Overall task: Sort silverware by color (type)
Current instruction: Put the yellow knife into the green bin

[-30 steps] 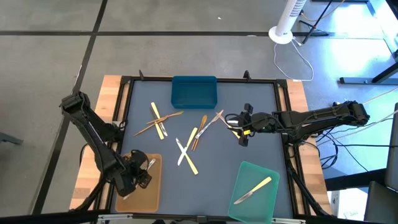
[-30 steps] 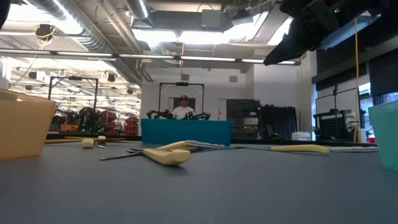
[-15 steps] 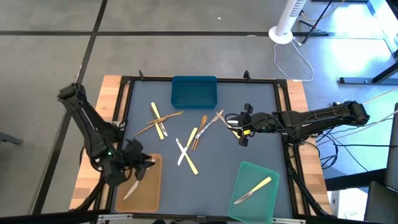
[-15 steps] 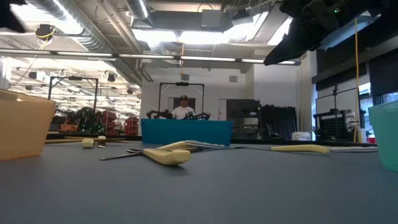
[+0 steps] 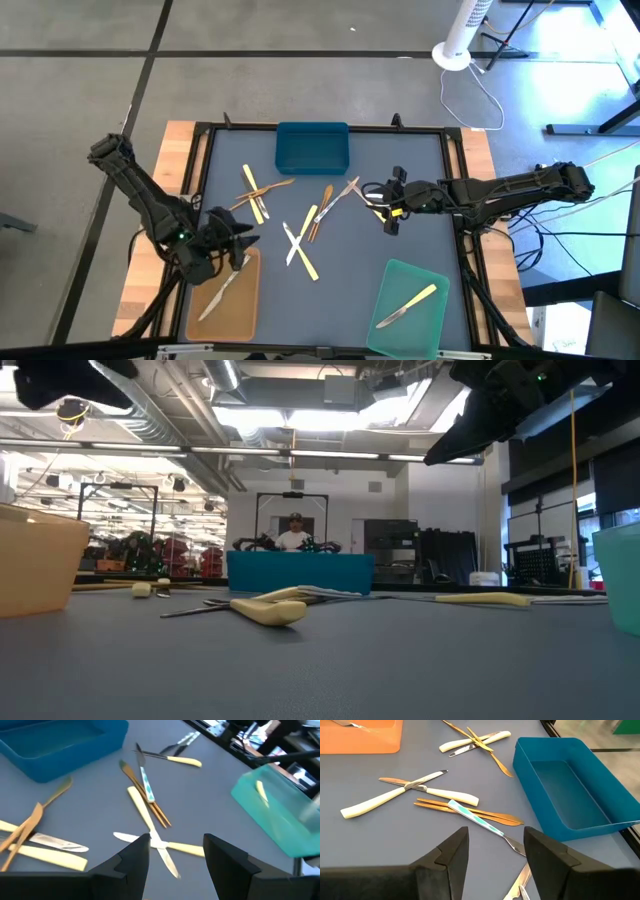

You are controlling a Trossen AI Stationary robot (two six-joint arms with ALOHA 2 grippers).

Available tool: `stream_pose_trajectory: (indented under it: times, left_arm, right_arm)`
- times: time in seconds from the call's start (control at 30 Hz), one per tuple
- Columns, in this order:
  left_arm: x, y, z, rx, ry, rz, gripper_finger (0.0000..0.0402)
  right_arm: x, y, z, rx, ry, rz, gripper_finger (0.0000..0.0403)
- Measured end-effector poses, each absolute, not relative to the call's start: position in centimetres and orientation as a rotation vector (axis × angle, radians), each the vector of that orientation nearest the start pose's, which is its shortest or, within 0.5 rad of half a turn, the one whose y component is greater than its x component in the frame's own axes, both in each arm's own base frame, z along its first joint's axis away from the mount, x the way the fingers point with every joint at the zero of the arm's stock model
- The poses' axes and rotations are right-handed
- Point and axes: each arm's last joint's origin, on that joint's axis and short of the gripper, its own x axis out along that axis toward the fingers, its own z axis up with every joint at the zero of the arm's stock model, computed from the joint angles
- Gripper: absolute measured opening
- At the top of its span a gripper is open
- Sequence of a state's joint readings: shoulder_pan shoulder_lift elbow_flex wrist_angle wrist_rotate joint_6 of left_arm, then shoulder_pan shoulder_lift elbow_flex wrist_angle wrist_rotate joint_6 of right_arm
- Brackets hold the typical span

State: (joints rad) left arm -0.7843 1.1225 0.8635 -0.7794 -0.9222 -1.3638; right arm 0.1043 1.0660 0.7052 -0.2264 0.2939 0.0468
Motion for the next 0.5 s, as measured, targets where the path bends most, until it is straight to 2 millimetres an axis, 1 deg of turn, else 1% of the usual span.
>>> stream_pose_trajectory:
  times: [0.27, 0.4, 0.5]
  left_arm:
    - [18.3, -10.6, 26.9, -0.520, 0.403, 0.572, 0.0179]
    - [19.8, -9.3, 27.3, -0.559, 0.392, 0.575, 0.0179]
    - [20.8, -8.3, 27.8, -0.592, 0.351, 0.578, 0.0179]
  right_arm:
    - [22.2, 1.5, 25.1, -0.071, 0.572, -0.198, 0.0179]
    - [22.2, 1.5, 25.1, -0.071, 0.572, -0.198, 0.0179]
    - [22.2, 1.5, 25.1, -0.071, 0.572, -0.198, 0.0179]
